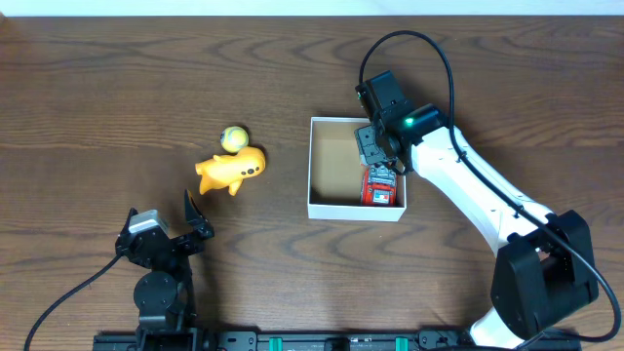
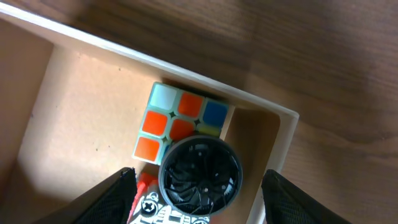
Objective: Pack container
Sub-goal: 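Carry the black wheel over the box and lower it inside, then open the right gripper and lift it away from the box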
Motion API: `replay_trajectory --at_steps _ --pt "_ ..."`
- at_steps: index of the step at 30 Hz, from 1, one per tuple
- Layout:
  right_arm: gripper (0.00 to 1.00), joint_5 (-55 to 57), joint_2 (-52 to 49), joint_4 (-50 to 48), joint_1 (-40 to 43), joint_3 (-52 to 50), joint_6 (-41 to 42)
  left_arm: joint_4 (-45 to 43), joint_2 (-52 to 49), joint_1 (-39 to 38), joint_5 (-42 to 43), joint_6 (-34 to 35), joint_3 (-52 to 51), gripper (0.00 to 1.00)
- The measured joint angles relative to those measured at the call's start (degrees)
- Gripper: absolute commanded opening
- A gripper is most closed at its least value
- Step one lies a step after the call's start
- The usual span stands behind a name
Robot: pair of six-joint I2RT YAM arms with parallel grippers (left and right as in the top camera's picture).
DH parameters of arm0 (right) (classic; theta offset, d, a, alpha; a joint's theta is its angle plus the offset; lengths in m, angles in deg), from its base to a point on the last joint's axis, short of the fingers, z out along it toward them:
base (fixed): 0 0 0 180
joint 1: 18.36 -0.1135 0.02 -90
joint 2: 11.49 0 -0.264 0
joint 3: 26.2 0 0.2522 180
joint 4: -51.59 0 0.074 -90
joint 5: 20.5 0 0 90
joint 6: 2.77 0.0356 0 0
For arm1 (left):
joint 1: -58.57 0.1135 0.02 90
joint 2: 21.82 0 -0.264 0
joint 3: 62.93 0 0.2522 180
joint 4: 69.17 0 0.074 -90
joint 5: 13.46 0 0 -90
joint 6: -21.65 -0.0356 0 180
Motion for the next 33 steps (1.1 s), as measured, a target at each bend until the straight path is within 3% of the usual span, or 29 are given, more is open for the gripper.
replay_trajectory --at_steps 10,14,17,23,33 --pt "0.73 1.6 5.0 8.0 2.8 9.3 4.0 0.0 0.0 0.0 0.0 0.0 0.0 0.98" --pt "0.82 2.1 10.4 12.0 8.3 10.1 5.0 0.0 0.0 0.0 0.0 0.0 0.0 0.98" --pt "0.99 2.3 12.5 14.4 13.1 10.1 5.6 0.0 0.0 0.0 0.0 0.0 0.0 0.98" --pt "0.99 2.4 12.8 17.6 20.3 10.1 5.4 0.0 0.0 0.0 0.0 0.0 0.0 0.98" --pt "0.99 2.3 12.8 19.6 21.4 10.1 5.4 0.0 0.0 0.0 0.0 0.0 0.0 0.98"
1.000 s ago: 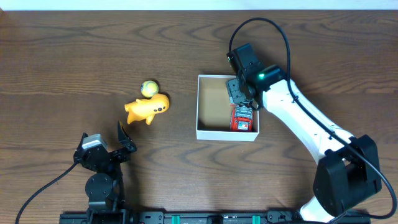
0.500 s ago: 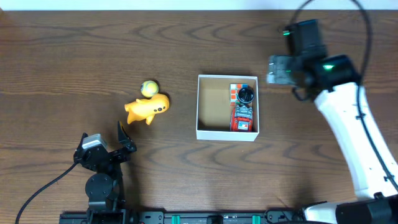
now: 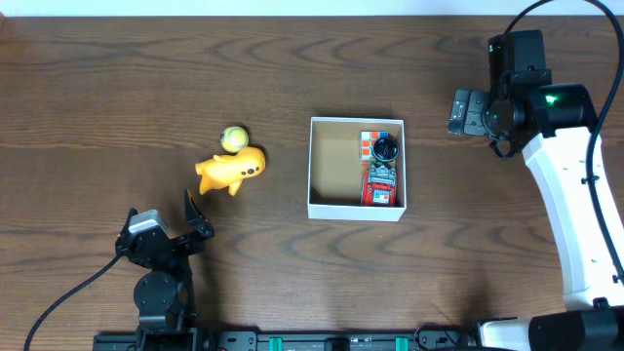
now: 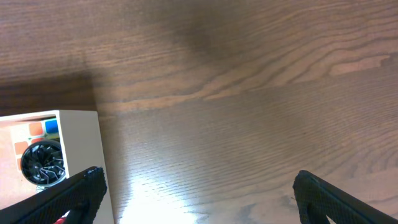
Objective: Pack container
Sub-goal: 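Open the right gripper and lift it away from the box, then move the left gripper to the orange figure and grasp it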
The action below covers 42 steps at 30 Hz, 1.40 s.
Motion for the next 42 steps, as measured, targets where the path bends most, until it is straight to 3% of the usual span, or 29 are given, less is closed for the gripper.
replay_trajectory --at_steps 15,20,24,31,38,42 --pt "0.99 0.0 0.0 0.1 0.0 0.0 0.0 -1.7 0.0 0.0 0.4 0.0 -0.6 0.98" --pt "0.99 0.0 0.0 0.0 0.0 0.0 0.0 0.1 -0.1 0.0 8.0 0.0 -0.3 0.98" --pt "0.99 0.0 0.0 0.1 0.0 0.0 0.0 8.4 -3.2 -0.1 12.6 0.0 3.9 0.98" --pt "0.99 0.0 0.0 0.2 0.0 0.0 0.0 18.9 -23.1 -0.1 14.9 0.0 22.9 0.98" --pt "0.99 0.0 0.0 0.1 0.0 0.0 0.0 39.2 -53.3 -0.1 15.3 0.0 49.0 0.98" --pt "0.99 0.0 0.0 0.1 0.0 0.0 0.0 41.1 -67.6 -0.1 15.6 0.0 57.5 0.98"
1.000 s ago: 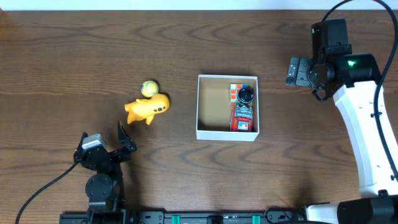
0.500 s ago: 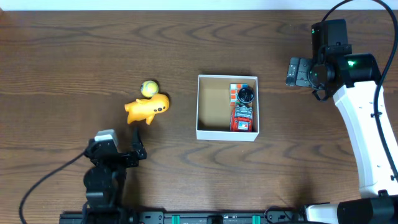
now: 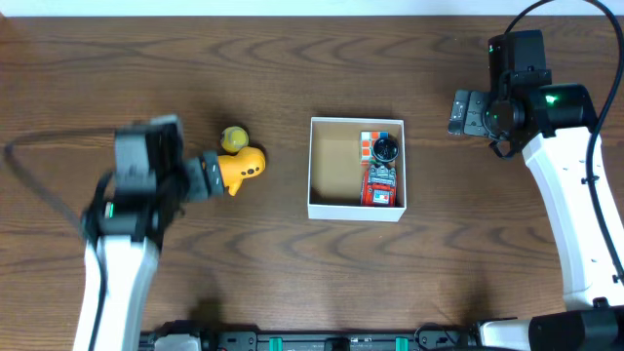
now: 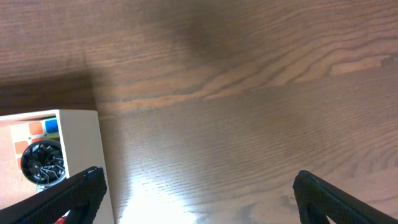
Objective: Pack container
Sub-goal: 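Move the left gripper to the orange figure and grasp it, then lift the orange figure and carry it over the white box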
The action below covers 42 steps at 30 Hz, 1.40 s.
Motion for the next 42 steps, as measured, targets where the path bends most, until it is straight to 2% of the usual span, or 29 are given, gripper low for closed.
replay_trajectory --at_steps 7,18,23,29,40,42 --pt "0.99 0.0 0.0 0.0 0.0 0.0 0.0 -1.1 -10.5 0.0 0.7 -1.6 1.4 1.0" --pt "0.99 0.0 0.0 0.0 0.0 0.0 0.0 -2.3 -11.6 -0.3 10.1 -27.6 1.4 1.0" --pt "0.99 0.0 0.0 0.0 0.0 0.0 0.0 -3.4 -13.7 -0.5 11.4 -35.4 1.4 0.99" --pt "0.99 0.0 0.0 0.0 0.0 0.0 0.0 -5.5 -18.1 -0.5 11.2 -38.7 1.4 0.99" --pt "0.99 0.0 0.0 0.0 0.0 0.0 0.0 -9.6 -26.3 -0.5 9.5 -39.9 1.4 0.99" --pt "0.99 0.0 0.0 0.0 0.0 0.0 0.0 -10.0 -27.1 -0.5 9.2 -40.2 1.4 0.95"
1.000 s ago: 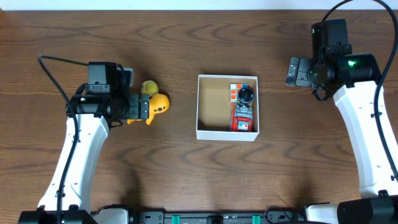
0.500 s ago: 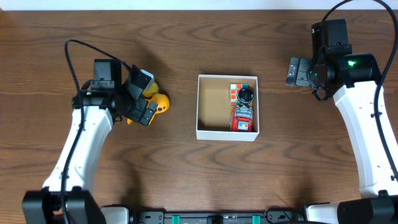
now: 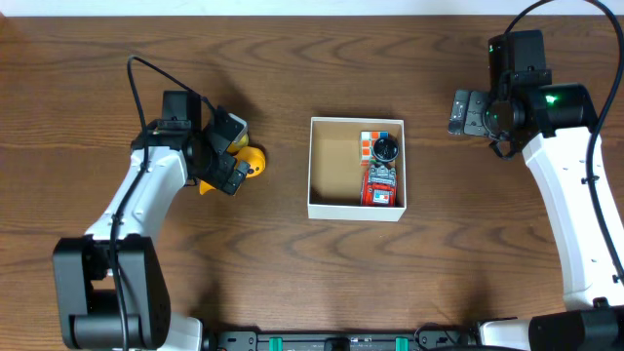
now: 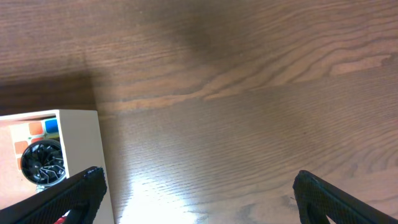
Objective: Pack container
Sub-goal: 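Lift the orange figure and carry it over the white box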
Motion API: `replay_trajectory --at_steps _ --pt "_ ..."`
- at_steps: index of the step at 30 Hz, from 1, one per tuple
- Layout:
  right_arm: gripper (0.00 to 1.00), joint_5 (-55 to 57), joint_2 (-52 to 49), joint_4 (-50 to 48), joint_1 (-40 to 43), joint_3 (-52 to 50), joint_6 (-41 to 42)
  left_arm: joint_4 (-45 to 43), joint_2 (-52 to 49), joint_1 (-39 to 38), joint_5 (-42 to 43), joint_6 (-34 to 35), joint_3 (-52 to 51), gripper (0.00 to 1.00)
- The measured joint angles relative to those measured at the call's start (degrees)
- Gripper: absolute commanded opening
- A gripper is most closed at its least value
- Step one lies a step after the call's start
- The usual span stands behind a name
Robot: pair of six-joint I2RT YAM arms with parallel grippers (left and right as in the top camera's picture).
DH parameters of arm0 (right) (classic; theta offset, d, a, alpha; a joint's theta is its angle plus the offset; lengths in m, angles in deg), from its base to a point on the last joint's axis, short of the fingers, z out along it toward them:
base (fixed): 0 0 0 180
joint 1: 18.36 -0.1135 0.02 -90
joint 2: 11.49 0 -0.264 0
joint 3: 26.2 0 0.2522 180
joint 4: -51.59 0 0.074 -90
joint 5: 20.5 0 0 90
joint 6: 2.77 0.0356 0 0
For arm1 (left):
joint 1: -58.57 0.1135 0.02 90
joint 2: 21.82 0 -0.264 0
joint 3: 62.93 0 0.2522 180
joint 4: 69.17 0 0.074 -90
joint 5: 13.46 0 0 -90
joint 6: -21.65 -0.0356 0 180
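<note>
A white cardboard box (image 3: 355, 212) stands in the middle of the table. It holds a colour cube (image 3: 366, 146), a black round part (image 3: 387, 148) and a red packet (image 3: 381, 187), all along its right side. A yellow toy animal (image 3: 253, 164) lies left of the box. My left gripper (image 3: 230, 154) is right over the toy, its fingers spread to the toy's far and near sides, open. My right gripper (image 4: 199, 196) hangs wide open over bare wood right of the box, holding nothing. The box corner (image 4: 78, 134) with the black part (image 4: 40, 163) shows at the right wrist view's left edge.
Dark wooden table (image 3: 292, 283) all around. The left arm's cable (image 3: 136, 73) loops over the table's left part. The right arm (image 3: 575, 195) runs down the right side.
My left arm has moved right and now has its open fingers on either side of the yellow toy, covering the small ball beside it. The right arm and the box have not moved.
My right gripper stood open in the box just above the black round part, next to the cube and packet. Then it was out to the right of the box, and has stayed there. My left arm was parked at the front edge, then near the toy, now over it.
</note>
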Motion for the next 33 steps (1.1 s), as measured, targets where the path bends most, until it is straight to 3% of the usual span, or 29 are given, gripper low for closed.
replay_trajectory --at_steps 8,11,13,14,24,28,33 --pt "0.99 0.0 0.0 0.0 0.0 0.0 0.0 -0.2 -2.7 0.0 -1.8 -0.3 0.0 0.65" --pt "0.99 0.0 0.0 0.0 0.0 0.0 0.0 -0.2 -2.7 0.0 -2.3 -0.3 0.0 0.36" --pt "0.99 0.0 0.0 0.0 0.0 0.0 0.0 0.2 -2.7 0.0 -2.4 -0.3 0.0 0.09" --pt "0.99 0.0 0.0 0.0 0.0 0.0 0.0 0.4 -2.7 0.0 -2.4 -0.4 0.0 0.06" --pt "0.99 0.0 0.0 0.0 0.0 0.0 0.0 6.6 -0.9 0.0 -0.6 0.9 0.0 0.06" --pt "0.99 0.0 0.0 0.0 0.0 0.0 0.0 6.7 3.3 0.0 4.5 6.7 0.0 0.06" --pt "0.99 0.0 0.0 0.0 0.0 0.0 0.0 6.8 11.5 -0.1 11.8 19.3 0.0 0.06"
